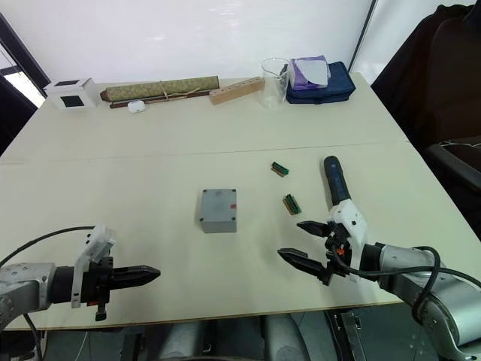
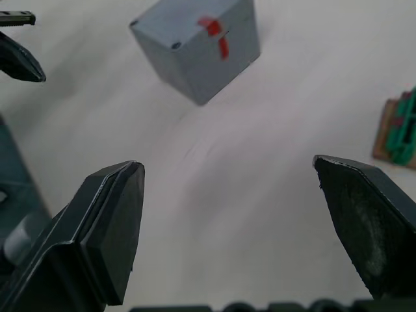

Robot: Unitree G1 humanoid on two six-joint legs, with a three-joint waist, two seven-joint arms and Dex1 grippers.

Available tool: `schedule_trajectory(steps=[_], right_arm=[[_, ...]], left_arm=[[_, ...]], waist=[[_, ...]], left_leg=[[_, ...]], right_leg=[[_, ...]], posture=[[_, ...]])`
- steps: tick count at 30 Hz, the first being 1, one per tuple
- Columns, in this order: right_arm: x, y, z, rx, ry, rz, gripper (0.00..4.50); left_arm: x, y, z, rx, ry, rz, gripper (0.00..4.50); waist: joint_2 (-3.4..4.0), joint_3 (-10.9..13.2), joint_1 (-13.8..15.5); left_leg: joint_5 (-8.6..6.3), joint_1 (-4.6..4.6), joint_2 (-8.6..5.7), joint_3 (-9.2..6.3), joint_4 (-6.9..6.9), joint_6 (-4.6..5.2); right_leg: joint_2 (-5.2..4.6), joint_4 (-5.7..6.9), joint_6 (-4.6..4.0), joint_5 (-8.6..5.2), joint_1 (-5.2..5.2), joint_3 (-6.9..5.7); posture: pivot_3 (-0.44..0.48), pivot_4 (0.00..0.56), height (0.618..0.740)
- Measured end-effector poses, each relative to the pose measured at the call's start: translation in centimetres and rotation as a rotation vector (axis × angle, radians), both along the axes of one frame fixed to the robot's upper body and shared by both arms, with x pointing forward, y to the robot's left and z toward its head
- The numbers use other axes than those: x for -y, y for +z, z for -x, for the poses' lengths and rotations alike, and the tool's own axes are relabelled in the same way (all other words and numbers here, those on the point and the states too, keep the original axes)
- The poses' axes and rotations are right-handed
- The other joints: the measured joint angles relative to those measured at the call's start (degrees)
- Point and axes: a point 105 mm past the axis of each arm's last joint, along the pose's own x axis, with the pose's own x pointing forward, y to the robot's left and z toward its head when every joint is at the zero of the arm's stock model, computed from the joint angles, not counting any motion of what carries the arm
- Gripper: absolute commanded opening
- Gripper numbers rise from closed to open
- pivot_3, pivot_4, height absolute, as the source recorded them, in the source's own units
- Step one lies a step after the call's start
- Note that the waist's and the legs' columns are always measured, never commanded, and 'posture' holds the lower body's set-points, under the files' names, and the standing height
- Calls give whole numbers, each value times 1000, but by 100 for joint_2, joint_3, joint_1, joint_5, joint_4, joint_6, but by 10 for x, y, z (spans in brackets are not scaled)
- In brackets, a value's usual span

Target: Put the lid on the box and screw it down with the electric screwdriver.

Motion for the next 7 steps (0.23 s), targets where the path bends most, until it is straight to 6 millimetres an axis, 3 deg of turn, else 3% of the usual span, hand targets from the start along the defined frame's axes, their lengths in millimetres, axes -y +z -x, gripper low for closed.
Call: schedule_trajectory(steps=[7], right_arm=[[-1,-7,8,-50,39,14,4467]], left_arm=[[8,3,0,30,17,32,0]], waist=[[-1,0,4]], left_leg=[[0,0,-2,0,-3,0]], right_leg=[[3,0,-3,2,0,0]], posture=[[0,150,740]])
